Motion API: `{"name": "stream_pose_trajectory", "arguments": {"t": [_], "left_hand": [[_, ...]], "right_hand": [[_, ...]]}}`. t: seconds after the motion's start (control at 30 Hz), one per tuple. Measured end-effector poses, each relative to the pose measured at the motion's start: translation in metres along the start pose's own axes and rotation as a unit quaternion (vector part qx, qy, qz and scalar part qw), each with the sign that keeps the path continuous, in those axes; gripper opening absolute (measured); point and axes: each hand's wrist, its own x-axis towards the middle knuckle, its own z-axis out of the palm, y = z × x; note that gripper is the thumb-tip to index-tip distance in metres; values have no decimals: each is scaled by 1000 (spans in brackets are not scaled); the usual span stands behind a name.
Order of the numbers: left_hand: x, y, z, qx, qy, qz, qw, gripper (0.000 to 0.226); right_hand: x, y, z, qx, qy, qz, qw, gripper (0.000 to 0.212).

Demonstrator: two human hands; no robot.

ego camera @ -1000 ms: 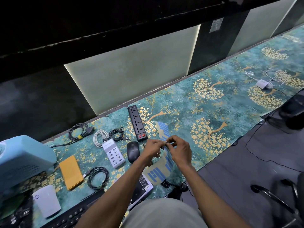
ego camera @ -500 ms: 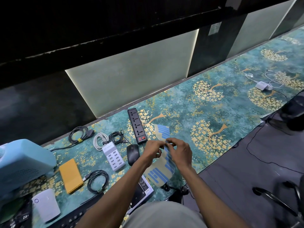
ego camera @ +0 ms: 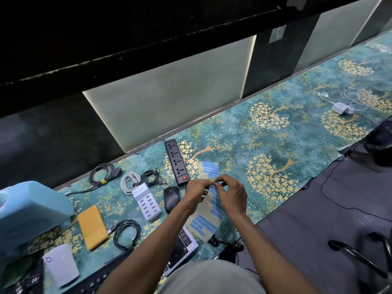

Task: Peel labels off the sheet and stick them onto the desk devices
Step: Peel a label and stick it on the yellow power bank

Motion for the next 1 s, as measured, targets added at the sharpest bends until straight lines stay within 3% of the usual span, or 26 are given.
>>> {"name": "stream_pose_trajectory", "arguments": {"t": [0.1,0.23,0.47,0.63,0.83,1.0], "left_hand": [[2,-5,4,25,14,36,999,26],[-7,-11,-3,94,69,68,991,40],[-30,-30,-75,59,221,90,969,14],[-57,-48,-133,84,341,63,934,10],[-97,-84,-209,111,471,-36,874,17],[-106,-98,-250,244,479,-68,841,41]], "right_hand": [[3,-2,0,49,10,0,999,7],[3,-11,9,120,-33,12,992,5],[-18,-46,55,144,-127,-11,981,9],[-40,-83,93,155,-208,-33,965,10],[-75,-139,145,158,-299,-72,938,4],[-87,-162,174,160,-315,-85,932,3]]}}
